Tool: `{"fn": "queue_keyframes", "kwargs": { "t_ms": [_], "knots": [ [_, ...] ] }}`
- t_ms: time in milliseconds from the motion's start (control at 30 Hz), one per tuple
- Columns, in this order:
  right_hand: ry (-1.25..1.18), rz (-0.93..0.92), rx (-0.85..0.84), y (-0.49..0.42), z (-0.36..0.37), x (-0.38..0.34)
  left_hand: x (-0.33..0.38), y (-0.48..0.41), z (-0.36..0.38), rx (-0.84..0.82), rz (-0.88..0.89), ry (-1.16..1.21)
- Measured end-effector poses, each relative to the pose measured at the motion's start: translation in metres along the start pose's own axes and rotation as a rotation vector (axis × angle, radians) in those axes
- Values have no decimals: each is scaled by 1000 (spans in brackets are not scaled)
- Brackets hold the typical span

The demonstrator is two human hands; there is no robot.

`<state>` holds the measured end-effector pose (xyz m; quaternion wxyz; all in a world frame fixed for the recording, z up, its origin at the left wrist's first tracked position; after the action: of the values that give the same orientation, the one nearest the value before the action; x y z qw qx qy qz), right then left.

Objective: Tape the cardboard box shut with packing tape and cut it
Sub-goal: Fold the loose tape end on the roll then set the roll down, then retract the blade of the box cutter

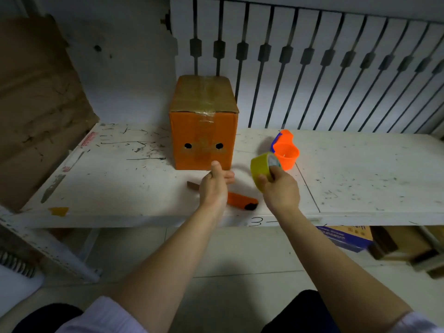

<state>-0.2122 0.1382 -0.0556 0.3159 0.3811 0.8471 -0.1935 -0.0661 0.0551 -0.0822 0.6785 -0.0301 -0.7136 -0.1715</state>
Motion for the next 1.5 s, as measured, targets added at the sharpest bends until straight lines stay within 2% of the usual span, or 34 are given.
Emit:
{"fn": "queue_keyframes", "kwargs": {
  "t_ms": [133, 267, 367, 533, 900, 1033, 1133, 1233, 1333, 1433, 1500],
  "knots": [
    [241, 118, 88, -23, -27, 46, 4, -14, 24, -42, 71, -163],
    [400, 156, 177, -59, -43, 81, 13, -30, 45, -65, 141, -340],
    [504, 159, 156, -86, -44, 97, 16, -40, 54, -42, 168, -453],
    [623, 96, 121, -119, -37, 102, 9, -59, 71, -57, 170, -511],
    [563, 100, 25, -134, -20, 110, 5, -63, 91, -112, 203, -549],
    [568, 65, 151, -122, -37, 97, 10, -56, 91, -129, 214, -533],
    [445, -24, 264, -100, -41, 76, 16, -49, 79, -120, 224, -503],
    [280, -206, 175, -69, -15, 42, 16, -39, 56, -110, 214, -487],
    [212, -324, -75, -32, 29, 10, 12, -27, 24, -40, 203, -501],
    [333, -362, -348, 3, 73, -9, 7, -16, -6, 17, 203, -484],
    [478, -360, -404, 18, 86, -11, 3, -8, -23, 21, 193, -475]
  ]
}}
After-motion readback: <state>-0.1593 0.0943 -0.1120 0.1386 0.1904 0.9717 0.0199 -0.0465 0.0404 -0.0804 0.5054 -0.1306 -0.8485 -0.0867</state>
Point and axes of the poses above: each hand's wrist, its own y-axis away from the middle knuckle, its own z-axis out of the palm, x = y × z, the point moved 8 cm from there along -y, towards the middle knuckle, and after that the axes turned 1 degree about z, right-handed, at the moved point
